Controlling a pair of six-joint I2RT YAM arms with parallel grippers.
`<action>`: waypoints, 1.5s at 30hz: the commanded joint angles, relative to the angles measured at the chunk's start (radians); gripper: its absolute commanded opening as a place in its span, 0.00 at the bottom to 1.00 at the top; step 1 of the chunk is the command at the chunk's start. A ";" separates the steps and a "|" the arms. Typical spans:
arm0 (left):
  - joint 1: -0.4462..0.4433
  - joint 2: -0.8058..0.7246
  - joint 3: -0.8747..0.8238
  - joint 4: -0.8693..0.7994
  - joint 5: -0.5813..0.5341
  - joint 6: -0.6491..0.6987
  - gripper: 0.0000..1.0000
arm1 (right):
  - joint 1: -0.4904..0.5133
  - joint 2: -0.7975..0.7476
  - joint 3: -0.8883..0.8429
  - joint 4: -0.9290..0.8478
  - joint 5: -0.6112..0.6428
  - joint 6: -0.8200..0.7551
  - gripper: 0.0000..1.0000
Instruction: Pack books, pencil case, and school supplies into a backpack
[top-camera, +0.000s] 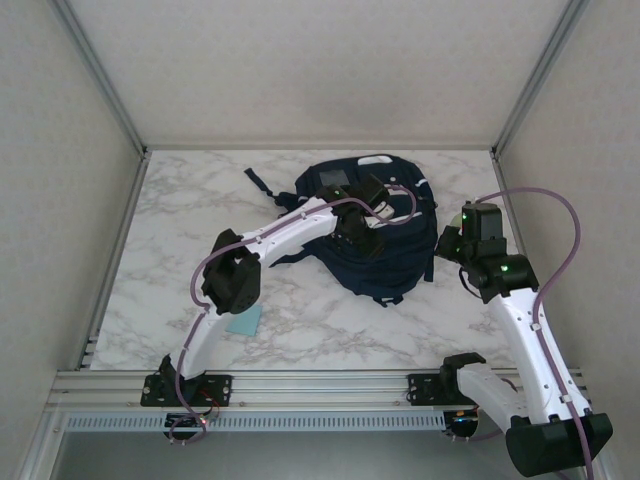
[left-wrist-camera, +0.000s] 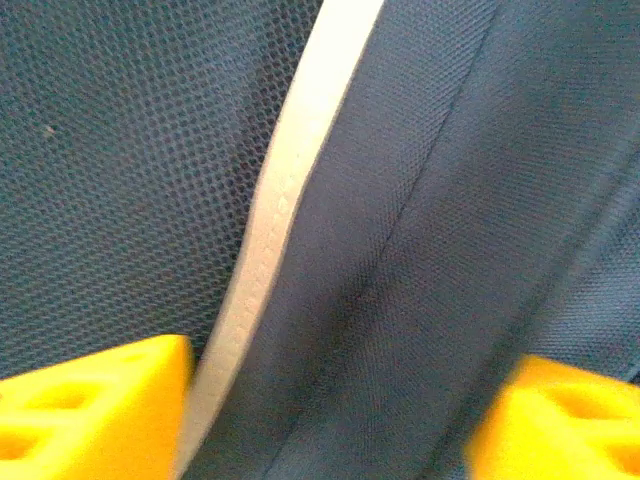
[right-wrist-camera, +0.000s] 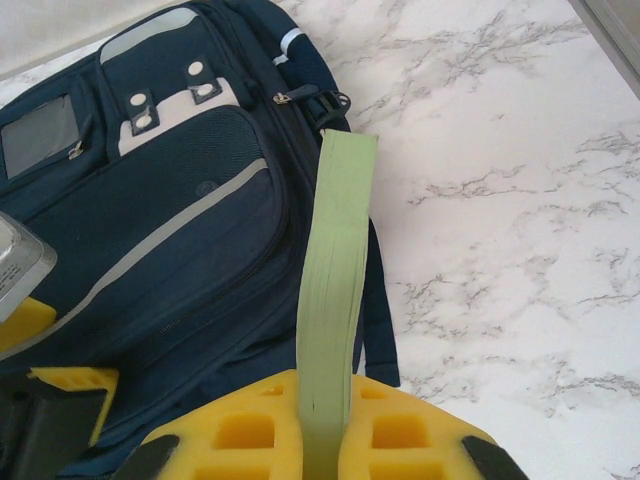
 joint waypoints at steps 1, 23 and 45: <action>0.004 0.017 0.036 -0.026 -0.104 0.005 0.00 | -0.009 -0.004 -0.011 0.018 -0.015 0.002 0.00; 0.202 -0.140 0.080 0.141 0.464 -0.362 0.00 | -0.010 0.109 -0.265 0.648 -0.581 0.398 0.00; 0.183 -0.186 0.032 0.185 0.446 -0.378 0.00 | 0.118 0.598 -0.093 0.926 -0.629 0.682 0.30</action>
